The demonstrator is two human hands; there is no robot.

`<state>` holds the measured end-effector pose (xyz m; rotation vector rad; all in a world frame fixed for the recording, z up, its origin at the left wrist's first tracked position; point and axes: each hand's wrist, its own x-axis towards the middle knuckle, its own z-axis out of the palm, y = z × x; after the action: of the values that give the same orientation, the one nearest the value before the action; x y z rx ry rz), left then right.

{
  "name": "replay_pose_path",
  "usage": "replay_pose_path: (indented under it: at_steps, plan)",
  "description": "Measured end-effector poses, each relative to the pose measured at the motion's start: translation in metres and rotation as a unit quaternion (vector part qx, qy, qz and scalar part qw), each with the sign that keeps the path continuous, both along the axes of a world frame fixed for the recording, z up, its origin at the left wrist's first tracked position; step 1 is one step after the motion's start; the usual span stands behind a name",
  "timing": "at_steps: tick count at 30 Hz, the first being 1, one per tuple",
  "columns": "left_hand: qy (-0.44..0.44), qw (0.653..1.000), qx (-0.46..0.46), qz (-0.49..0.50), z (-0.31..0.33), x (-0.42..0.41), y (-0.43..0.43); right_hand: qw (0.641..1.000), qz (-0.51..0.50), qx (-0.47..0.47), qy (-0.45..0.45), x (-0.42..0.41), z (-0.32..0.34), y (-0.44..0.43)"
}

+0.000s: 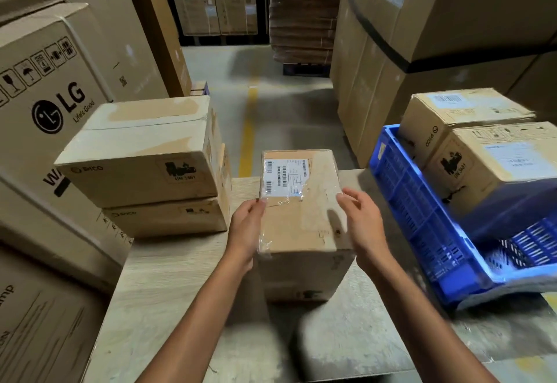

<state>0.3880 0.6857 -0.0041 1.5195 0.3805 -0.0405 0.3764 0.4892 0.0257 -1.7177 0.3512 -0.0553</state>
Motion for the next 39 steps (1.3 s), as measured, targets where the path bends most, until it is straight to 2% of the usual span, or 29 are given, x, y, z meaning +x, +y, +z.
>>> replay_pose_path:
  at_steps: [2,3,5,7,8,10,13,18,22,27,30,32,34,36,39]
  plan:
    - [-0.064,0.987,0.137,-0.062,0.006,-0.007,-0.004,0.985,0.029,-0.158,-0.065,-0.010,-0.005,0.002]
    - [-0.104,0.966,0.221,-0.081,0.006,-0.012,-0.008,0.965,0.045,-0.235,-0.109,-0.015,-0.009,0.005]
    - [-0.185,0.910,0.362,-0.078,0.003,-0.027,-0.019,0.918,0.086,-0.341,-0.181,-0.026,-0.018,0.011]
    - [-0.259,0.854,0.445,-0.078,-0.003,-0.044,-0.029,0.888,0.118,-0.387,-0.220,-0.035,-0.028,0.015]
    - [-0.288,0.829,0.472,-0.080,-0.007,-0.050,-0.032,0.875,0.124,-0.405,-0.235,-0.037,-0.033,0.014]
    - [-0.309,0.806,0.498,-0.077,-0.012,-0.053,-0.032,0.856,0.129,-0.431,-0.255,-0.038,-0.038,0.013]
    - [-0.278,0.796,0.530,-0.094,-0.005,-0.046,-0.031,0.833,0.136,-0.469,-0.261,-0.033,-0.033,0.014]
    - [-0.252,0.747,0.589,-0.179,0.021,-0.031,-0.031,0.792,0.184,-0.534,-0.233,-0.008,-0.016,0.006]
    - [-0.187,0.760,0.579,-0.226,0.030,-0.019,-0.030,0.797,0.177,-0.547,-0.188,0.015,-0.009,0.010]
    - [-0.117,0.737,0.617,-0.248,0.030,-0.024,-0.031,0.803,0.184,-0.521,-0.223,0.009,-0.012,0.015]
    - [-0.114,0.733,0.625,-0.242,0.032,-0.015,-0.036,0.786,0.190,-0.554,-0.198,0.020,-0.014,0.015]
    - [-0.152,0.733,0.630,-0.206,0.032,-0.004,-0.036,0.769,0.189,-0.582,-0.186,0.032,-0.012,0.015]
    - [-0.183,0.755,0.607,-0.170,0.032,0.010,-0.033,0.772,0.181,-0.587,-0.164,0.045,-0.004,0.016]
    - [-0.191,0.777,0.579,-0.157,0.030,0.024,-0.029,0.794,0.173,-0.568,-0.133,0.055,-0.001,0.021]
    - [-0.123,0.784,0.575,-0.198,0.027,0.036,-0.029,0.792,0.181,-0.563,-0.151,0.059,-0.011,0.026]
